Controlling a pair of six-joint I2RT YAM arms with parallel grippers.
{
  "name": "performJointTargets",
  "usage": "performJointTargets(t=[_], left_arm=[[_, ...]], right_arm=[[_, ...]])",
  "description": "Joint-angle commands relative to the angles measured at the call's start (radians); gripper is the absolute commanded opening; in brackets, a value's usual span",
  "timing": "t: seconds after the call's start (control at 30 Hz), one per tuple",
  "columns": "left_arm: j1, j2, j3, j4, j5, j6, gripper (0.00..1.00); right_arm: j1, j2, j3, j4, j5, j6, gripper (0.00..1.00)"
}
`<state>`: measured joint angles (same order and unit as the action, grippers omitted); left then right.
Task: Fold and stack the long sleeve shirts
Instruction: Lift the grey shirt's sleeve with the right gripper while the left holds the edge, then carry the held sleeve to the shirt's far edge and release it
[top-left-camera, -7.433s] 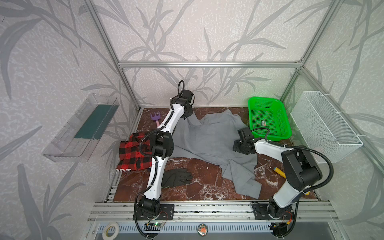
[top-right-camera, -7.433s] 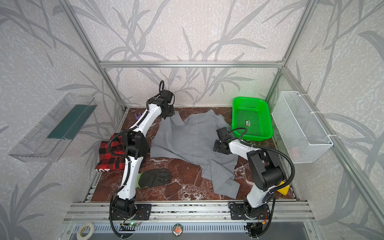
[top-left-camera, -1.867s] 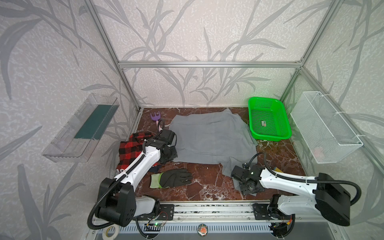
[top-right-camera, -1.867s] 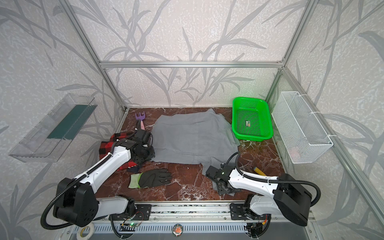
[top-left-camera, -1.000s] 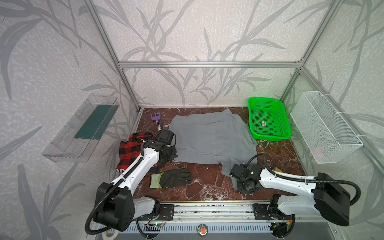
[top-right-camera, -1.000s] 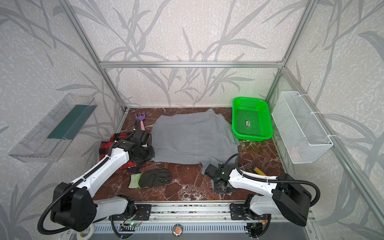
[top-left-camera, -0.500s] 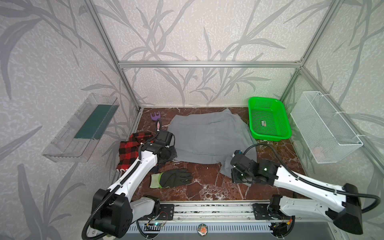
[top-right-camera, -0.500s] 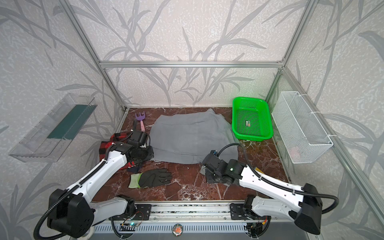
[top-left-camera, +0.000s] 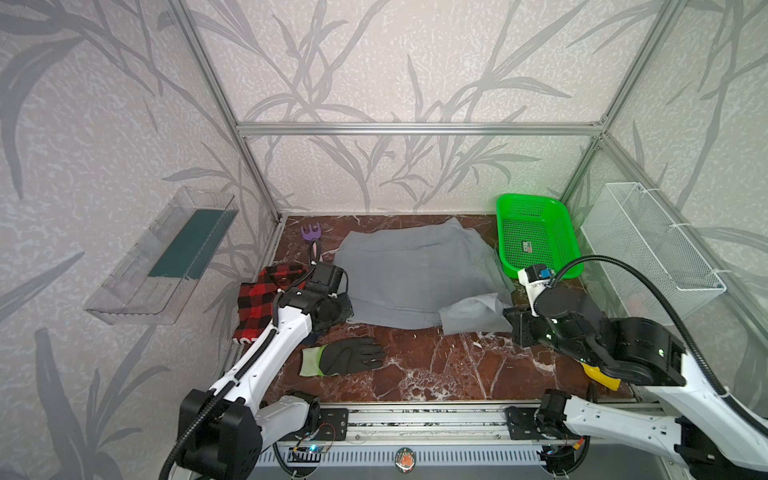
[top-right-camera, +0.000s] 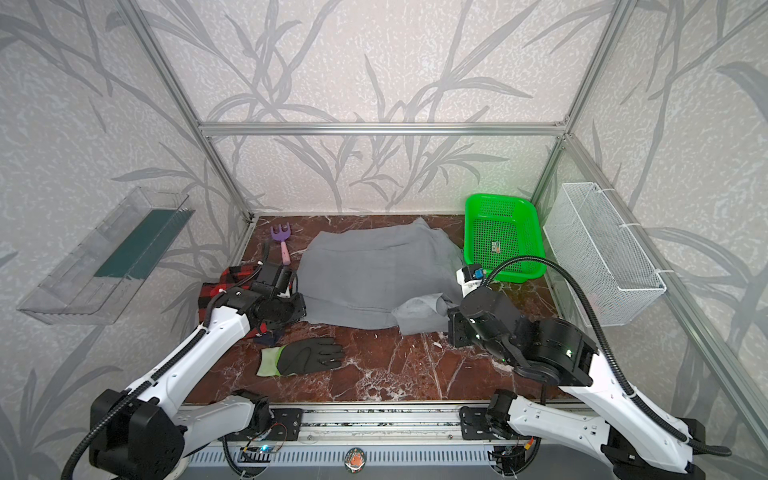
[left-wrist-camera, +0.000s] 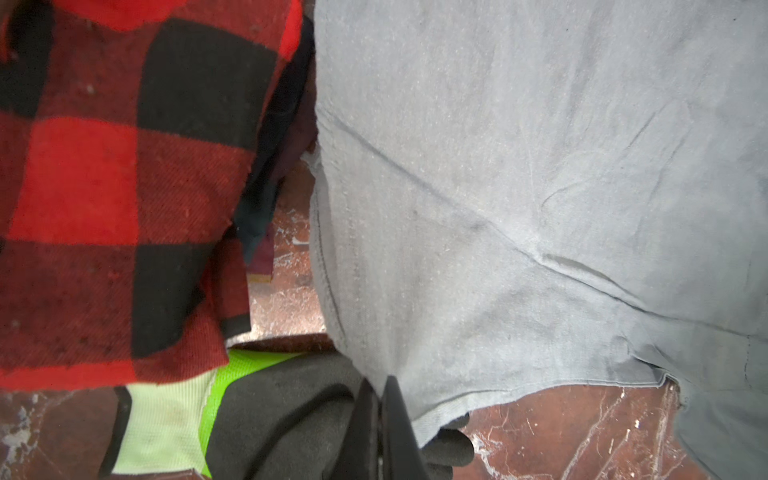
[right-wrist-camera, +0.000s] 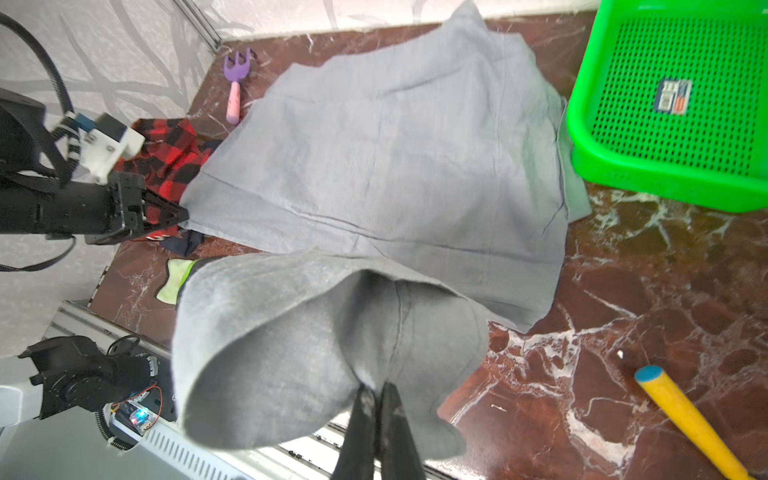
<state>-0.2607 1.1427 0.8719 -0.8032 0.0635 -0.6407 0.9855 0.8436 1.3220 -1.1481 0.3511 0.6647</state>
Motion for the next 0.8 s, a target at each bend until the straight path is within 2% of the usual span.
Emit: performJointTargets(t=[0.0,0.2,0.37,0.5,0.77], left_arm=[[0.003,-0.026,-0.027,-0.071,0.015,-0.048,0.00],[0.001,-0.022,-0.063,-0.123,0.060,-0.079,0.00],[0.001,-0.014,-0.034,-0.189,0.063,-0.093,0.00],[0.002,0.009,0.001,-0.212,0.040,-0.091,0.00],[0.003,0.074,0.041,-0.223,-0.015,-0.097,0.00]], right_arm=[[-0.002,-0.037,0.042,-0.071,0.064,-0.077,0.00],[-0.002,-0.133,0.123,-0.137,0.100,-0.098,0.00],[-0.002,-0.142,0.230,-0.187,0.156,-0.144,0.00],[-0.003,-0.110,0.245,-0.146,0.204,-0.208,0.00],[-0.005,-0.024,0.223,0.045,0.278,-0.325,0.00]])
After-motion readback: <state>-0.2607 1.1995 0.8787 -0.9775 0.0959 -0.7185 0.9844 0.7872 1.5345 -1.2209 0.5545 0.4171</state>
